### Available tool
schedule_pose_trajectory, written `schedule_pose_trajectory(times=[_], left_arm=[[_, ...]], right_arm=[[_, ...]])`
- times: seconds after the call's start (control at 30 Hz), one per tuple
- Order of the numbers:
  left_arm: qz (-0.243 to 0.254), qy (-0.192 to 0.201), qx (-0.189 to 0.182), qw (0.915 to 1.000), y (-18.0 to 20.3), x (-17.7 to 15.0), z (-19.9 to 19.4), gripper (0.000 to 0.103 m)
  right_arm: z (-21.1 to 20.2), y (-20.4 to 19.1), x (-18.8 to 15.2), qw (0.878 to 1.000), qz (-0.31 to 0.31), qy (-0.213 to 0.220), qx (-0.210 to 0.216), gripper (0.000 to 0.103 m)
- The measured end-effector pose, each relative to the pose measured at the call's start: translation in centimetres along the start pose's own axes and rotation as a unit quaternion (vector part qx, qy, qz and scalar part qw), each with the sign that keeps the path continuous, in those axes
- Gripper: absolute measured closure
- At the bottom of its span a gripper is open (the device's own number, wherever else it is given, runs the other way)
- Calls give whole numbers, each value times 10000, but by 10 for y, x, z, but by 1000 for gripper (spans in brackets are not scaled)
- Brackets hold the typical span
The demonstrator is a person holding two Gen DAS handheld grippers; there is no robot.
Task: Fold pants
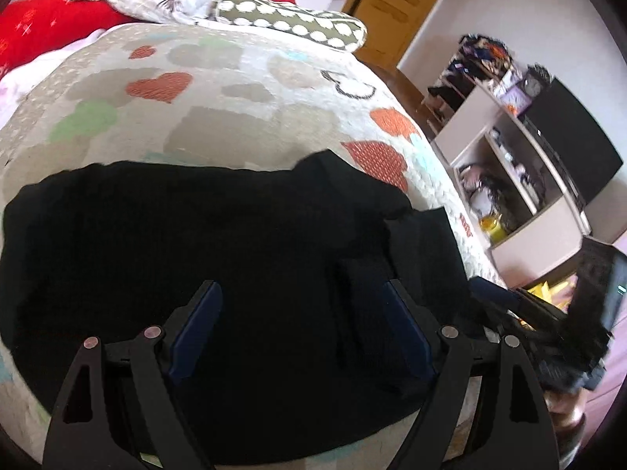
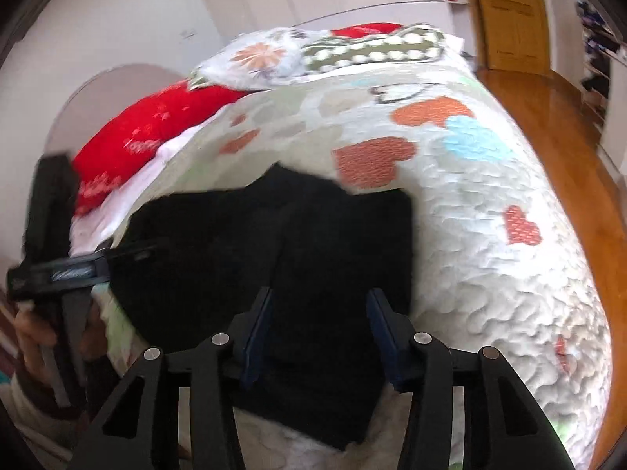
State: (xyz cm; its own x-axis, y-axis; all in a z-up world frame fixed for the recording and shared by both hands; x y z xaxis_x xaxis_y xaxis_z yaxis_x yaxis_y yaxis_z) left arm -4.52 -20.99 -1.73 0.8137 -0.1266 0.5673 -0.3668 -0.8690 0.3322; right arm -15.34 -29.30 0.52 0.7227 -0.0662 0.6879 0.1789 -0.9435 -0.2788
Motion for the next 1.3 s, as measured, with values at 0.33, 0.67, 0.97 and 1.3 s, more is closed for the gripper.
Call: schedule_pose_trajectory(times=[0.33, 0.67, 0.97, 1.3], left_arm=[[-195, 2, 380, 9991, -24, 5, 8, 19], [-653, 228, -22, 9976, -37, 14, -23, 19], [-530, -160, -151, 9984, -1, -5, 3, 16], [238, -143, 73, 9996, 37, -9, 31, 28]], right_arm=[[46, -34, -17, 9951, -957, -240, 20, 78], [-5, -59, -2, 9943, -690, 254, 777, 92], [19, -45, -24, 9956, -171, -209, 899, 58], [-20, 5, -22, 9984, 117, 127, 537, 49]])
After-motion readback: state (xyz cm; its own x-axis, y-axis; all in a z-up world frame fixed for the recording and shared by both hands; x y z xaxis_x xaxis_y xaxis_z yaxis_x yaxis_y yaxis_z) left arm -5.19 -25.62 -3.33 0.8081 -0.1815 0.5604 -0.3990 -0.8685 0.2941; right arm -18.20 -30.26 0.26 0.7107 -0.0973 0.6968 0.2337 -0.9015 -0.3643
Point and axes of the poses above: each gripper's, at about its wrist camera, not at the fingertips, and z roughly the way its jaws point, y to its right, x to its top, the point moved 10 cm from there along z, roughly the way its jaws point, and after that the axes turned 3 degrees about y, right-handed, at the moved point
